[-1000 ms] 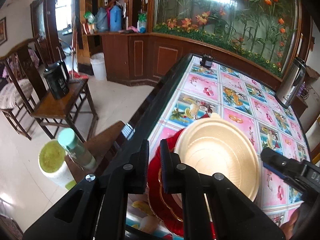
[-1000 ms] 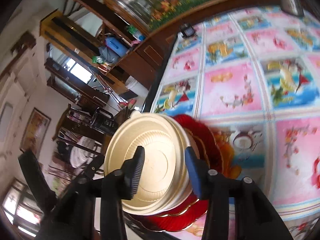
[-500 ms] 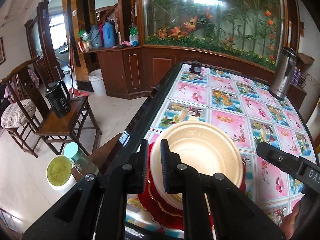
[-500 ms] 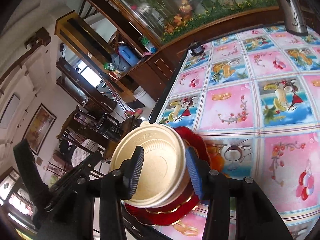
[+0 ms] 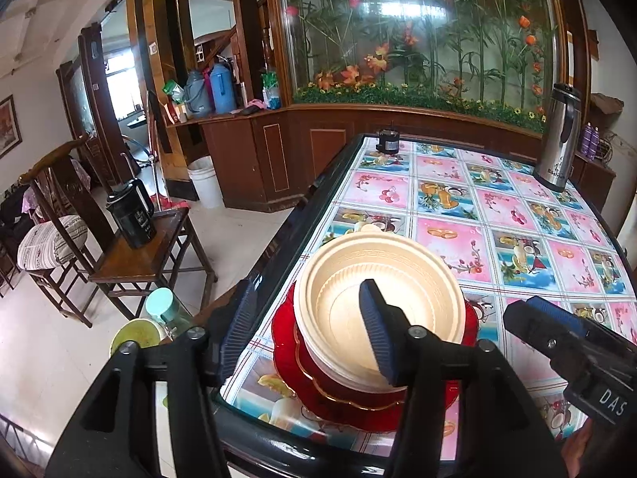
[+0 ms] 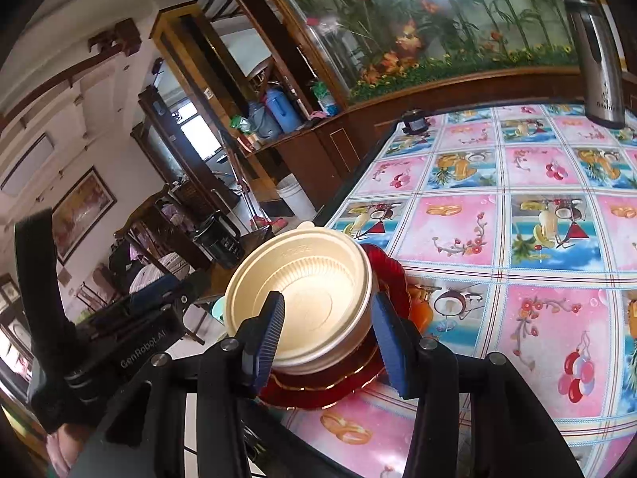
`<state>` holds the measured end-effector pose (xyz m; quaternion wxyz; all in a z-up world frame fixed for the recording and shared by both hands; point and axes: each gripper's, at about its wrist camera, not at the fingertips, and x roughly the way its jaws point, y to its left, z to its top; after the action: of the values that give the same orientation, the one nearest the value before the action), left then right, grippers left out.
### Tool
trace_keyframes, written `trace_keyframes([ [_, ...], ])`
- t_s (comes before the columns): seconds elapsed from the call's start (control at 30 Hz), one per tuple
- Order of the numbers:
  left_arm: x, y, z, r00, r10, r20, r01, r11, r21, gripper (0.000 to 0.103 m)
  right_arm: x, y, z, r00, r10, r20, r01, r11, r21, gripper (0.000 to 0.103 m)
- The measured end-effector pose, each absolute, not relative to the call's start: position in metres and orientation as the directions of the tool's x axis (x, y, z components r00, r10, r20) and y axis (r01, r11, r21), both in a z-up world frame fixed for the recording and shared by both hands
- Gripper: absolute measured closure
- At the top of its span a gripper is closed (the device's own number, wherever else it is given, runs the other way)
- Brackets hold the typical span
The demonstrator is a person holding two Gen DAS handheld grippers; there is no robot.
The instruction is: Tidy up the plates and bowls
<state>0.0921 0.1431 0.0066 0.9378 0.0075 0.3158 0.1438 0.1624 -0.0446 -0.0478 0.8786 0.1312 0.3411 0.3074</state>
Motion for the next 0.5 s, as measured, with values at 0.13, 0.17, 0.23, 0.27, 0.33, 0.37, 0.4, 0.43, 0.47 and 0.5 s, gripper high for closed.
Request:
trace_keyframes([
  [0.13, 0.087, 0.139, 0.008, 0.762, 0.285, -0.582, -0.271, 0.956, 0.113, 0.044, 0.159, -0.049, -0.048, 0.581, 0.636, -0.509, -0.457, 0.772, 0.443, 0.055],
  [0.17, 0.086, 0.138, 0.008, 0.762, 0.285, -0.582, -0.271, 0.956, 0.114, 0.044, 0.157, -0.051, -0.048, 0.581, 0.638, -0.506, -0.457, 0.770, 0.446, 0.055],
  [0.23, 0.085, 0.137, 0.007, 0.759, 0.285, -0.585, -0.270, 0.956, 0.114, 0.044, 0.156, -0.053, -0.048, 0.583, 0.638, -0.504, -0.456, 0.770, 0.447, 0.055],
  [0.27, 0.083, 0.136, 0.007, 0.757, 0.284, -0.588, -0.271, 0.956, 0.113, 0.044, 0.155, -0.055, -0.049, 0.583, 0.639, -0.503, -0.456, 0.769, 0.448, 0.055],
  [0.33, 0.081, 0.134, 0.006, 0.754, 0.278, -0.596, -0.269, 0.957, 0.106, 0.044, 0.154, -0.058, -0.051, 0.582, 0.641, -0.501, -0.455, 0.767, 0.452, 0.055],
  [0.37, 0.080, 0.133, 0.005, 0.754, 0.274, -0.598, -0.267, 0.958, 0.102, 0.044, 0.153, -0.058, -0.051, 0.581, 0.642, -0.501, -0.455, 0.766, 0.454, 0.055],
  [0.4, 0.078, 0.132, 0.005, 0.754, 0.271, -0.598, -0.267, 0.959, 0.099, 0.044, 0.153, -0.059, -0.051, 0.581, 0.643, -0.499, -0.456, 0.765, 0.454, 0.055],
  [0.43, 0.077, 0.131, 0.005, 0.754, 0.273, -0.598, -0.267, 0.958, 0.100, 0.044, 0.152, -0.060, -0.051, 0.582, 0.643, -0.497, -0.457, 0.765, 0.454, 0.055],
  [0.47, 0.076, 0.130, 0.005, 0.754, 0.273, -0.598, -0.267, 0.958, 0.101, 0.044, 0.151, -0.061, -0.051, 0.583, 0.645, -0.495, -0.459, 0.764, 0.454, 0.055],
  [0.5, 0.076, 0.130, 0.004, 0.753, 0.271, -0.600, -0.266, 0.959, 0.099, 0.044, 0.149, -0.062, -0.052, 0.582, 0.647, -0.491, -0.462, 0.761, 0.455, 0.055],
])
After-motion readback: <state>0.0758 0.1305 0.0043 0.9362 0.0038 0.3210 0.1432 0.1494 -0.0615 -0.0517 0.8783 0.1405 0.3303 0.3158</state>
